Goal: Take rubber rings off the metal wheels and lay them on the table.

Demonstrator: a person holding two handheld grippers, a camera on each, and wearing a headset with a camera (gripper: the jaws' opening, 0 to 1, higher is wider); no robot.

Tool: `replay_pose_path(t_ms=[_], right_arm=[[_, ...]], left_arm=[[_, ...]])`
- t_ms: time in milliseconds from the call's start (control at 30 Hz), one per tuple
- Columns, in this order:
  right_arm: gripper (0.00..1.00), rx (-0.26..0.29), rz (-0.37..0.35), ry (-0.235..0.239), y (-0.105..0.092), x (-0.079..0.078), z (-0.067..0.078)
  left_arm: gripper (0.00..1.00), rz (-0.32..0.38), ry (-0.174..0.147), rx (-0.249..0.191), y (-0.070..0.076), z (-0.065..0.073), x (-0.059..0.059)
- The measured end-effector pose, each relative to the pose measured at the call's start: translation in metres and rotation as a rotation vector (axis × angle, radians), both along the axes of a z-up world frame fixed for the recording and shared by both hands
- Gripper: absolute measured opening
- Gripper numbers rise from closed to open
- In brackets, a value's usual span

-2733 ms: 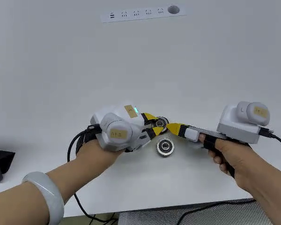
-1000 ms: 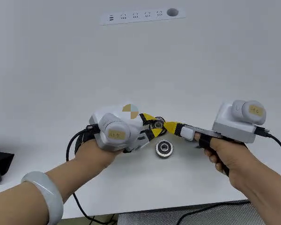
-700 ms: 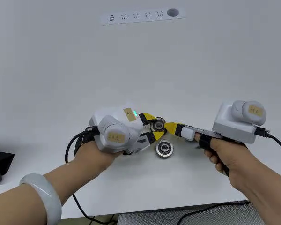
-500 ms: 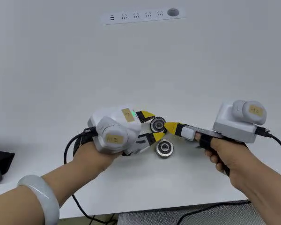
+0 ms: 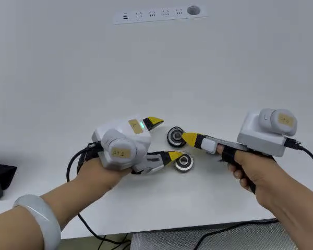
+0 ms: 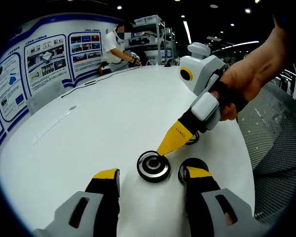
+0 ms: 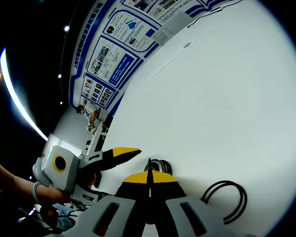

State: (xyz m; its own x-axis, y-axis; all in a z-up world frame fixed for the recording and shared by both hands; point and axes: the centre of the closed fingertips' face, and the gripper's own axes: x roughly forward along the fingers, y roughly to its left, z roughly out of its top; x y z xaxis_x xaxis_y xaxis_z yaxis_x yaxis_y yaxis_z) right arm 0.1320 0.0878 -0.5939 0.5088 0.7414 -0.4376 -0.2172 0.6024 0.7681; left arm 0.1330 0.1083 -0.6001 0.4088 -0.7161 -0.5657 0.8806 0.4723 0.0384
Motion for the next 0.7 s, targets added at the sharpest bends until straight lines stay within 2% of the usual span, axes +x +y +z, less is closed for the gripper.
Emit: replay_pose_path(t_ms=[533,700], right_arm=[[0.02,0.051,-0.005,-0.01,0.005,-0.005,0.015],[0.02,0.058,-0.004,-0.011,0.004,-0.009,0.018]], left_arm=[[0.6,0.017,0.013,-0.021,0.009,-0.003,-0.002],[0.62,0.017,0.023,-0.051,0.009,0.0,-0.005]])
